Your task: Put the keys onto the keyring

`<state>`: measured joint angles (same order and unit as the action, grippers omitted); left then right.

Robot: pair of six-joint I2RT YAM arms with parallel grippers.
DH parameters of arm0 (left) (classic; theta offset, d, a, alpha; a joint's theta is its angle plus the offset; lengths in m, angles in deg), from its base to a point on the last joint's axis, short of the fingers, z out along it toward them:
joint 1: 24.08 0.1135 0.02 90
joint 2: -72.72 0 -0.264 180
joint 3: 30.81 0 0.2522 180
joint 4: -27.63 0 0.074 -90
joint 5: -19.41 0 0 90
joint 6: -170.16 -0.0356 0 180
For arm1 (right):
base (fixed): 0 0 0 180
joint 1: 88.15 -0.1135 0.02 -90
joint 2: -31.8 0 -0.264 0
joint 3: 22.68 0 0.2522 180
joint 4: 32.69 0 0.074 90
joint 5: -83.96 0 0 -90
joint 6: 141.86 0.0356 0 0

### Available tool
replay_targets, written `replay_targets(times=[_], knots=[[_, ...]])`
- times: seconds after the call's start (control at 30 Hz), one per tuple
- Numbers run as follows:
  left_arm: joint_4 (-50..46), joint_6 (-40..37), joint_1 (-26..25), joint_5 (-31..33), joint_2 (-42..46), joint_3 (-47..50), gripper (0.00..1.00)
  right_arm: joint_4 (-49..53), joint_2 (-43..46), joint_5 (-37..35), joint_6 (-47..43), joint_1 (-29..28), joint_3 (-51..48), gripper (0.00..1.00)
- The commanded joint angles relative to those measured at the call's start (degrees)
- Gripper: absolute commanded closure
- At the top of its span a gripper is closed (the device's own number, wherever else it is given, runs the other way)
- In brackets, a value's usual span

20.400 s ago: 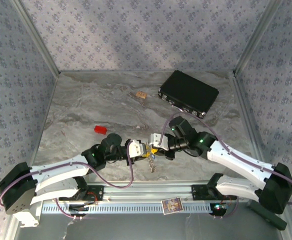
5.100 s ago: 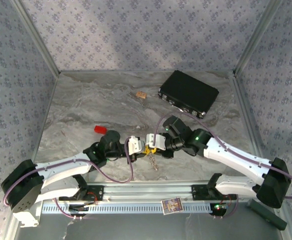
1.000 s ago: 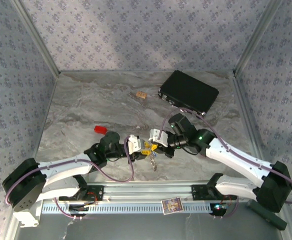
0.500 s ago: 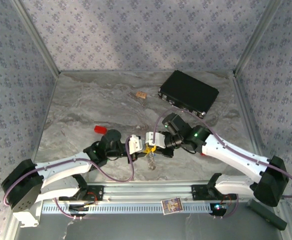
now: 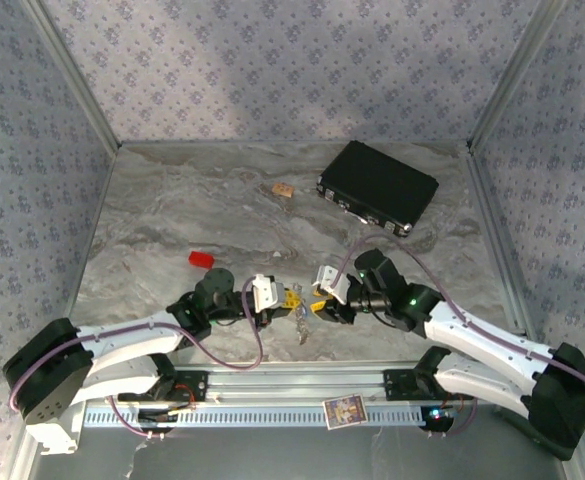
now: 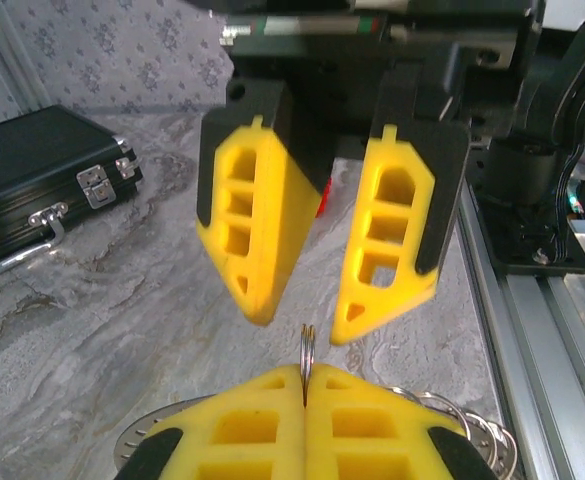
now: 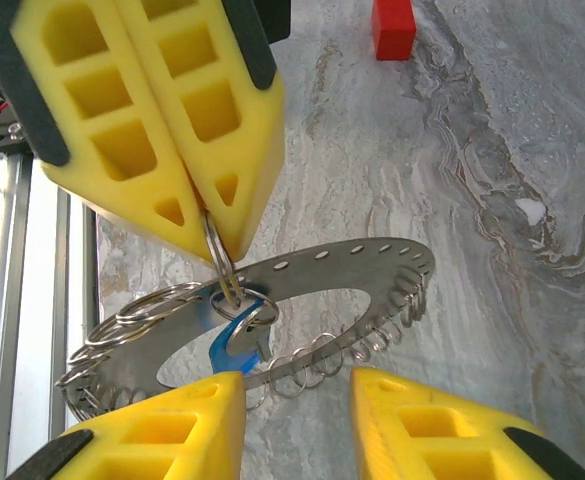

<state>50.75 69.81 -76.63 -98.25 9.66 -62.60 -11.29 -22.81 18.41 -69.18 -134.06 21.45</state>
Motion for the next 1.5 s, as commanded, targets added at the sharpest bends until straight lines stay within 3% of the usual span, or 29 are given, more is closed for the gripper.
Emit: replay_targets(times=[0.0,0.33,0.73,0.93,1.27,1.47], knots=[[7.3,1.5,0.0,-1.1,0.1,0.1,1.0,-6.4,-1.3,2.8,3.9,-0.8,-1.7,0.66],[7.9,2.0,-0.1,-0.3,0.3,0.4,1.0,-13.6,-4.1,4.5,6.4,-1.4,-4.4,0.59],[8.0,2.1,0.0,0.7,0.2,0.2,1.0,-14.7,-0.8,-0.7,7.2,-3.0,-6.3,0.53],[7.9,2.3,-0.1,0.7,0.3,0.1,1.0,-16.8,-2.5,-3.3,6.1,-3.8,-6.0,0.57],[6.2,2.1,0.0,0.9,1.2,-0.2,1.0,-15.5,-2.3,-3.7,4.9,-4.3,-4.4,0.87],[5.8,2.1,-0.1,0.9,1.1,-0.5,1.0,-12.9,-0.9,-3.7,4.0,-4.5,-2.8,0.96]])
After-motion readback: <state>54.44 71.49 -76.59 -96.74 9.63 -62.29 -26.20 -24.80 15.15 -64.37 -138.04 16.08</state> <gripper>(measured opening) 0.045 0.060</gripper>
